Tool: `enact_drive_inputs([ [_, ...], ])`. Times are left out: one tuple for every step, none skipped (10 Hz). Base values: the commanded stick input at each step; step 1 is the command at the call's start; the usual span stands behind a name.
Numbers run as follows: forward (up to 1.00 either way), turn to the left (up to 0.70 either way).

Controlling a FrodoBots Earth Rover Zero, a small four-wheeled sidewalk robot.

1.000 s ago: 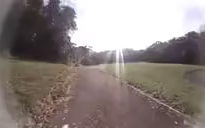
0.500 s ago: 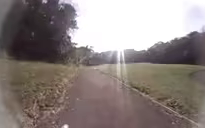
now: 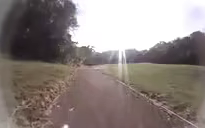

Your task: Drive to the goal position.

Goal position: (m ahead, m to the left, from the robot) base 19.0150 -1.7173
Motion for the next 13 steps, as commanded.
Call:
enact_drive_inputs([
  [0.85, 0.16],
  [0.85, 0.0],
  [0.85, 0.0],
  [0.85, 0.0],
  [0.85, 0.0],
  [0.85, 0.0],
  [0.85, 0.0],
  [0.85, 0.0],
  [0.85, 0.0],
  [0.85, 0.0],
  [0.85, 0.0],
  [0.85, 0.0],
  [0.85, 0.0],
])
